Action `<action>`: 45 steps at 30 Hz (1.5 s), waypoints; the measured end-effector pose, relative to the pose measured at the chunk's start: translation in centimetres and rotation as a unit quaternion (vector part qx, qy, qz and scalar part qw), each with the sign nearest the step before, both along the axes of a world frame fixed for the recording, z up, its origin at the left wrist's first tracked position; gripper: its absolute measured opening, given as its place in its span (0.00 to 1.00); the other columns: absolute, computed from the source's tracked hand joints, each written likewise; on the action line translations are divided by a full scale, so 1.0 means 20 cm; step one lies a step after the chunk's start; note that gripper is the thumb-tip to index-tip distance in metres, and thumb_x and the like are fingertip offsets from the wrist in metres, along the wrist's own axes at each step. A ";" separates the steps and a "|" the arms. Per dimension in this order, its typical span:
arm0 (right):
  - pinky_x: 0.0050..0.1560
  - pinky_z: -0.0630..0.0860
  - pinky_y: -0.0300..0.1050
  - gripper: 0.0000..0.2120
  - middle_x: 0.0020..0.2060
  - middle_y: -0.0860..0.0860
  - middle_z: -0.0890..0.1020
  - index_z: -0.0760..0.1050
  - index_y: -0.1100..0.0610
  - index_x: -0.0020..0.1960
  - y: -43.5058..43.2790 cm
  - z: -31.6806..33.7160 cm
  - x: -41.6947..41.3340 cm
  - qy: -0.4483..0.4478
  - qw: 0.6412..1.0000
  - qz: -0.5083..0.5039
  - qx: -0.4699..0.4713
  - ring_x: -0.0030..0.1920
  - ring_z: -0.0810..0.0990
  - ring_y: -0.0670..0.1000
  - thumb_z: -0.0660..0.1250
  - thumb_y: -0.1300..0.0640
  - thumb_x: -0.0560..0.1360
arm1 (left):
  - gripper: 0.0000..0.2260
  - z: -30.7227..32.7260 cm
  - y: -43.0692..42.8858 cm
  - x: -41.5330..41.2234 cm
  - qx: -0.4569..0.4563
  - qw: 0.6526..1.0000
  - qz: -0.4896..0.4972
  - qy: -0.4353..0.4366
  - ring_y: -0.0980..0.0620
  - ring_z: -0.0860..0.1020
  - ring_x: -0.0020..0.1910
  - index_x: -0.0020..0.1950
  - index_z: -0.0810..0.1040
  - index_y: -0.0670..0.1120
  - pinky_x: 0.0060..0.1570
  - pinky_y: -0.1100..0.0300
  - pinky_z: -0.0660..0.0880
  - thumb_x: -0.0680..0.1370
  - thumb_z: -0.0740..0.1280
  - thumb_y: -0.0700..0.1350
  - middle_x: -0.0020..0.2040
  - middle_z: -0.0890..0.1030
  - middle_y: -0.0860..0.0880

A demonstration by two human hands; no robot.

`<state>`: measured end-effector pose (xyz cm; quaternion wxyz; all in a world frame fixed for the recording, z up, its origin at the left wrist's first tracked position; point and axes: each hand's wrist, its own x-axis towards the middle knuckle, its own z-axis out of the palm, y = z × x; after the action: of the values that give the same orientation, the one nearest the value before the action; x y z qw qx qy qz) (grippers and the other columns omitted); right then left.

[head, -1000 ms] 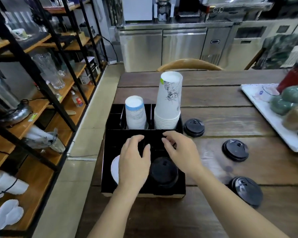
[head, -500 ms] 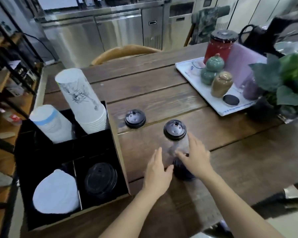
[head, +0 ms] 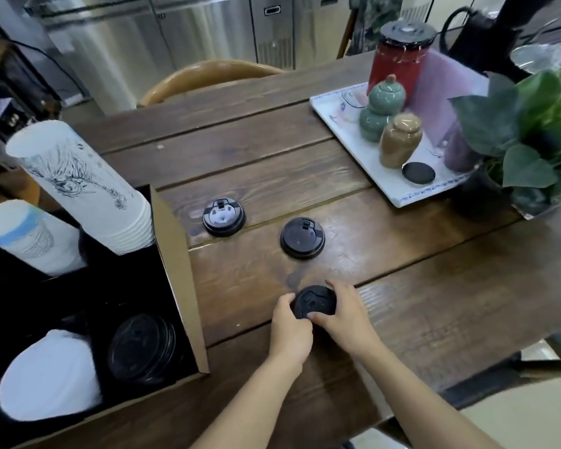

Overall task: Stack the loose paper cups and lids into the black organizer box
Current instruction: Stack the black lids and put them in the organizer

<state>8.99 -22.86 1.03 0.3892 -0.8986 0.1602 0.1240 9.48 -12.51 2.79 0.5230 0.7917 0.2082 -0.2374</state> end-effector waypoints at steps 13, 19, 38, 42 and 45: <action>0.56 0.77 0.61 0.18 0.52 0.55 0.80 0.73 0.46 0.53 -0.12 -0.02 0.15 -0.043 0.971 -0.130 0.196 0.52 0.80 0.56 0.70 0.46 0.65 | 0.15 0.02 -0.01 0.13 -0.106 0.974 0.196 0.028 0.49 0.78 0.53 0.62 0.75 0.41 0.55 0.57 0.74 0.75 0.68 0.38 0.55 0.79 0.47; 0.56 0.77 0.53 0.16 0.51 0.54 0.80 0.73 0.55 0.57 -0.16 0.05 0.23 -0.071 0.974 -0.112 0.184 0.51 0.79 0.53 0.70 0.52 0.72 | 0.15 0.10 -0.03 0.23 -0.115 0.973 0.198 -0.040 0.50 0.76 0.54 0.60 0.76 0.42 0.57 0.55 0.75 0.75 0.67 0.33 0.52 0.78 0.49; 0.44 0.68 0.42 0.22 0.46 0.49 0.75 0.68 0.60 0.64 -0.07 0.04 0.62 -0.018 0.982 -0.156 0.102 0.51 0.77 0.53 0.65 0.49 0.76 | 0.14 0.06 0.02 0.73 -0.068 0.993 0.077 -0.063 0.53 0.73 0.54 0.63 0.75 0.41 0.54 0.61 0.68 0.77 0.64 0.36 0.63 0.78 0.45; 0.48 0.68 0.42 0.25 0.53 0.56 0.78 0.67 0.60 0.67 -0.08 0.02 0.63 -0.002 0.979 -0.169 0.117 0.56 0.77 0.54 0.65 0.48 0.76 | 0.14 0.03 0.02 0.76 -0.069 0.995 0.060 -0.048 0.54 0.72 0.54 0.63 0.75 0.42 0.54 0.61 0.67 0.77 0.64 0.37 0.62 0.78 0.46; 0.45 0.68 0.42 0.21 0.52 0.57 0.80 0.70 0.61 0.65 -0.09 0.02 0.63 0.001 0.977 -0.178 0.120 0.53 0.79 0.55 0.65 0.51 0.76 | 0.13 0.01 0.02 0.78 -0.065 0.996 0.045 -0.046 0.54 0.74 0.53 0.61 0.76 0.42 0.54 0.61 0.68 0.77 0.65 0.37 0.60 0.79 0.46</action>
<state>21.62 -24.61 1.49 0.5098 -0.8023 0.3021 0.0714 24.98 -12.16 2.97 0.5923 0.7560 0.2039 -0.1898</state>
